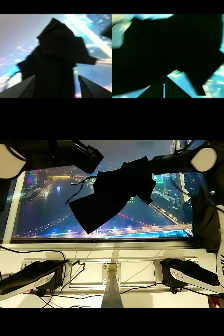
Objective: Fold the clothes and pants, and hang the long-sleeved shirts on hangers.
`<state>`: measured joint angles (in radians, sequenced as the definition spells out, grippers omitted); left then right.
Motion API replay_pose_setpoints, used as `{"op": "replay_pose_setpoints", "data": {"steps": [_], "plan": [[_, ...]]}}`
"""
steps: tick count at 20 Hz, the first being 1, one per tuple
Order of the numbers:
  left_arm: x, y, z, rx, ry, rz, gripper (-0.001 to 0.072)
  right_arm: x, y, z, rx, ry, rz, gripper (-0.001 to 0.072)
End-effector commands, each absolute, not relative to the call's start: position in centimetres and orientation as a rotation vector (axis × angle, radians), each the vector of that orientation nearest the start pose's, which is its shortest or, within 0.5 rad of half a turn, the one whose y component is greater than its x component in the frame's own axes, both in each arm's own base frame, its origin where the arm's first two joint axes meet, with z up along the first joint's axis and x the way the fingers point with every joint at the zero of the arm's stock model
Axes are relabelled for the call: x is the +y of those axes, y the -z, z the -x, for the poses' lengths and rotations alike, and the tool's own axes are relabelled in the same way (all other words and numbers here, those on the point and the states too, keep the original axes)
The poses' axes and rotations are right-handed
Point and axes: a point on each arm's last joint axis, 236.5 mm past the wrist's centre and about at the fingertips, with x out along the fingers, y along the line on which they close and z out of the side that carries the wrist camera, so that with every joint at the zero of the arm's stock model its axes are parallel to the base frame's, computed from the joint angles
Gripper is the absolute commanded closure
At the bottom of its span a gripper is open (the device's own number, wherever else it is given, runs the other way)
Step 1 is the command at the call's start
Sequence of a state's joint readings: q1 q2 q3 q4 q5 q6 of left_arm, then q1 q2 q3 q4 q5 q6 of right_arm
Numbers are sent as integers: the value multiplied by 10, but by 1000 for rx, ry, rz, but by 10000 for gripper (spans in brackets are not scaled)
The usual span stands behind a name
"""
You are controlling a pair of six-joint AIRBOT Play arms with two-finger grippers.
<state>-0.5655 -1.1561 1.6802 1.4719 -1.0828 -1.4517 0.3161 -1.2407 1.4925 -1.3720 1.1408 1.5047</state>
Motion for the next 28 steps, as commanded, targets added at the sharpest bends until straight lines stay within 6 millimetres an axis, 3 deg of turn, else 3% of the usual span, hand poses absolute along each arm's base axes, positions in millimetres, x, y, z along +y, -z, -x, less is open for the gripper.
{"op": "replay_pose_setpoints", "data": {"steps": [1, 4, 7, 10, 12, 14, 17, 18, 19, 20, 24, 28], "plan": [[-206, -302, -381, 481, 486, -329, 124, 242, -133, -377, 972, -670, 156, 693], [-129, -324, -381, 468, 291, -359, 124, 280, -118, -371, 962, -731, 202, 693], [-39, -319, -370, 576, 71, -283, 124, 312, -100, -363, 962, -787, 236, 693], [39, -314, -364, 629, -134, -206, 124, 341, -54, -342, 1006, -924, 426, 693], [71, -307, -360, 654, -214, -158, 124, 358, -16, -328, 1023, -1012, 575, 693], [88, -295, -357, 685, -256, -140, 124, 378, 6, -328, 1000, -1031, 607, 693], [92, -272, -357, 742, -262, -136, 124, 411, 7, -347, 871, -1020, 542, 682], [92, -265, -357, 757, -257, -135, 124, 416, 6, -353, 846, -1012, 525, 520], [90, -259, -359, 768, -249, -131, 124, 419, 8, -353, 835, -1016, 536, 155], [90, -254, -360, 776, -247, -133, 124, 421, 13, -349, 826, -1038, 581, 41], [83, -240, -367, 785, -215, -115, 124, 436, 41, -325, 638, -1272, 993, 34], [78, -234, -371, 797, -196, -101, 124, 449, 73, -301, 621, -1367, 1103, 37]]}}
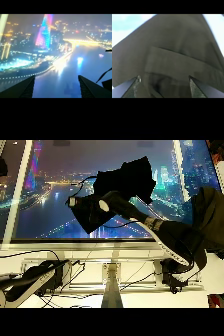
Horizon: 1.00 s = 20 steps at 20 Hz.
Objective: Fold the clothes and pants, and hang the long-sleeved shirts on hangers.
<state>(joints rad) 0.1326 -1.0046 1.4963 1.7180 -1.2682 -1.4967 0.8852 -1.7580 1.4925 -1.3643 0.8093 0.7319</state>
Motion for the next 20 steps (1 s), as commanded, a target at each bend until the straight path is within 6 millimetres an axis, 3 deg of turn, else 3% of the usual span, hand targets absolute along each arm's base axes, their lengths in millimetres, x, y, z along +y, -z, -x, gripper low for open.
{"op": "replay_pose_setpoints", "data": {"steps": [1, 4, 6, 10, 14, 15, 17, 19, 20], "plan": [[77, -233, -372, 799, -190, -96, 124, 450, 79, -300, 619, -1368, 1122, 37], [77, -230, -373, 807, -188, -96, 124, 446, 93, -307, 610, -1350, 1197, 42], [77, -227, -375, 812, -188, -96, 124, 439, 101, -313, 617, -1334, 1238, 140], [77, -224, -376, 821, -187, -95, 124, 424, 106, -337, 648, -1233, 1252, 189], [69, -217, -382, 835, -156, -69, 123, 411, 98, -360, 649, -1187, 1261, 649], [64, -214, -385, 837, -136, -52, 124, 414, 91, -363, 633, -1181, 1255, 693], [61, -204, -392, 857, -123, -41, 124, 423, 60, -376, 562, -1150, 1251, 693], [62, -187, -401, 899, -120, -38, 142, 428, 11, -394, 486, -1090, 1198, 693], [63, -178, -406, 918, -118, -37, 314, 427, -14, -402, 467, -1048, 1148, 694]]}}
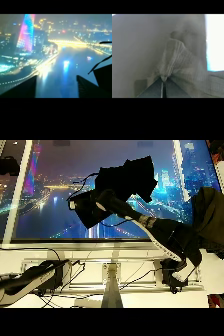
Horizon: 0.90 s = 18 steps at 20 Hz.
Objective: Fold the clothes and pants, and hang the long-sleeved shirts on hangers.
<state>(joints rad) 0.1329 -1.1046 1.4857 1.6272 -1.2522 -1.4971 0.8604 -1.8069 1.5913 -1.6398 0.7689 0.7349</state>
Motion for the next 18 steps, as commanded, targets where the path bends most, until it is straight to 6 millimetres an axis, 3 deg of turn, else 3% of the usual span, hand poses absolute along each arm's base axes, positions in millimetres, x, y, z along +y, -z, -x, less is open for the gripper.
{"op": "replay_pose_setpoints", "data": {"steps": [1, 2, 4, 7, 10, 12, 13, 14, 15, 16, 18], "plan": [[63, -165, -409, 954, -115, -34, 548, 417, -44, -415, 456, -985, 1085, 694], [59, -150, -410, 1004, -96, -14, 698, 400, -73, -428, 459, -920, 1026, 694], [40, -121, -405, 1111, -4, 7, 694, 348, -120, -450, 502, -792, 932, 694], [-18, -89, -394, 1184, 244, 124, 696, 237, -167, -473, 610, -579, 805, 694], [-68, -55, -355, 1266, 417, 290, 695, 110, -187, -483, 762, -298, 548, 694], [-84, -20, -321, 1336, 446, 379, 694, 44, -178, -482, 861, -131, 299, 694], [-92, 3, -302, 1376, 439, 445, 694, 23, -167, -479, 901, -83, 159, 694], [-100, 23, -289, 1397, 428, 512, 659, 11, -157, -476, 931, -67, 57, 694], [-107, 41, -280, 1403, 414, 581, 459, 4, -146, -472, 962, -71, -21, 694], [-116, 57, -273, 1396, 401, 660, 183, 1, -137, -469, 985, -78, -73, 694], [-127, 77, -262, 1380, 406, 744, 140, -2, -122, -463, 1025, -76, -102, 694]]}}
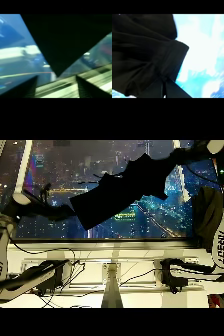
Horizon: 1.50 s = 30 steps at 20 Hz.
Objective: Fold the clothes and pants, and hang the long-sleeved shirts on hangers.
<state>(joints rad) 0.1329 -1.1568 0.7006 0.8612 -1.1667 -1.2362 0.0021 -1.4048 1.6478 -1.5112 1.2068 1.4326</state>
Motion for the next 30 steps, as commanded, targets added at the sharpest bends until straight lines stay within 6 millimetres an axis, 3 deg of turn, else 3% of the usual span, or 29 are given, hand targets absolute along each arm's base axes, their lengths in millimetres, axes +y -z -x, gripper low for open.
{"op": "replay_pose_setpoints", "data": {"steps": [1, 7, 10, 12, 13, 16, 18, 19, 21, 23, 25, 27, 29, 30], "plan": [[-128, 86, -254, 1388, 422, 732, 140, -1, -116, -461, 1037, -79, -104, 694], [-143, 125, -229, 1510, 459, 693, 164, 14, -120, -469, 999, -114, -128, 694], [-168, 124, -231, 1496, 529, 737, 396, 14, -121, -470, 995, -115, -128, 694], [-179, 117, -244, 1440, 565, 772, 620, 14, -121, -470, 995, -115, -129, 693], [-180, 113, -253, 1408, 559, 787, 695, 14, -121, -471, 990, -114, -128, 694], [-166, 87, -304, 1280, 551, 788, 696, 12, -131, -480, 938, -110, -123, 693], [-138, 43, -362, 1136, 530, 815, 697, 8, -156, -494, 848, -99, -113, 693], [-115, 9, -395, 1040, 513, 825, 697, 6, -175, -502, 786, -92, -107, 693], [-58, -69, -453, 826, 463, 807, 697, -6, -217, -516, 659, -57, -61, 693], [7, -156, -488, 604, 397, 746, 697, -23, -260, -523, 547, 2, 11, 694], [67, -239, -497, 411, 323, 672, 698, -37, -298, -521, 467, 49, 61, 694], [114, -298, -488, 281, 250, 581, 697, -48, -325, -516, 414, 75, 53, 694], [150, -316, -471, 250, 150, 492, 698, -66, -331, -504, 421, 126, -18, 694], [166, -308, -460, 288, 95, 442, 697, -78, -319, -493, 485, 156, -47, 694]]}}
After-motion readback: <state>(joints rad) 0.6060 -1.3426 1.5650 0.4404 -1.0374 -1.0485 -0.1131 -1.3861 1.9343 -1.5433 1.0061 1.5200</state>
